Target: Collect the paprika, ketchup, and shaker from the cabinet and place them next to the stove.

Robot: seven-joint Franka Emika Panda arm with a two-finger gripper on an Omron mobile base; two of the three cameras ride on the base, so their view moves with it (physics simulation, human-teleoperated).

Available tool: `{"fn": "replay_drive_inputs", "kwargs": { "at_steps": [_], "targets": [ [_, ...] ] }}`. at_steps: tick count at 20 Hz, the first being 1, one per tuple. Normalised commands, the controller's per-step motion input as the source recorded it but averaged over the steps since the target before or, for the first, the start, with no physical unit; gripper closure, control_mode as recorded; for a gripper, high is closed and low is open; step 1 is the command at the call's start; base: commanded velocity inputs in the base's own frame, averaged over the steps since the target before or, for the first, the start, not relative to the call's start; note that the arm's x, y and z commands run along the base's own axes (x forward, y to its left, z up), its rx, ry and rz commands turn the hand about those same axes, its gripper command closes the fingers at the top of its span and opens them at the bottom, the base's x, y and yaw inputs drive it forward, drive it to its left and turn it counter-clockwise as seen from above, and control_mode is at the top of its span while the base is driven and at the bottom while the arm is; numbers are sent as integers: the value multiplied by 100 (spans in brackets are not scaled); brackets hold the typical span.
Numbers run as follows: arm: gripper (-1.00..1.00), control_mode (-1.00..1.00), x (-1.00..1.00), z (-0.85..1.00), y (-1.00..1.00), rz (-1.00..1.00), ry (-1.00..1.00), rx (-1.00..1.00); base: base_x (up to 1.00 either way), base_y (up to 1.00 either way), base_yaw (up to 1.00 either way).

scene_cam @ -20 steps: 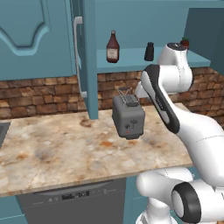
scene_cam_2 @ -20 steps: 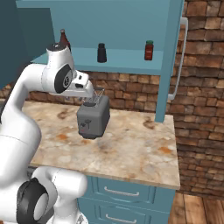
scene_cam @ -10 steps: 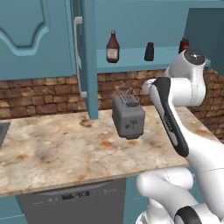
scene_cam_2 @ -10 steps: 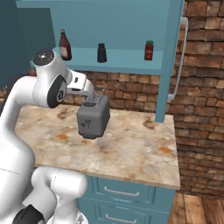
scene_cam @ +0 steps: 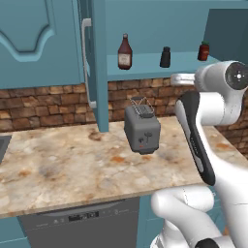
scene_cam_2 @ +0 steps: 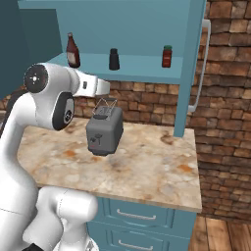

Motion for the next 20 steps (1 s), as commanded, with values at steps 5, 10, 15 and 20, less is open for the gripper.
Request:
{"fn": "replay_drive_inputs", "kwargs": {
  "at_steps": [5, 10, 15, 20],
  "targets": [
    [-100, -100, 3, 51, 3, 0, -10, 1, 0, 0, 0],
    [-100, -100, 11, 1, 12, 0, -1, 0, 0, 0, 0],
    [-100, -100, 12, 2, 4, 0, -1, 0, 0, 0, 0],
    [-100, -100, 14, 7, 0, 0, -5, 0, 0, 0, 0]
  ]
}}
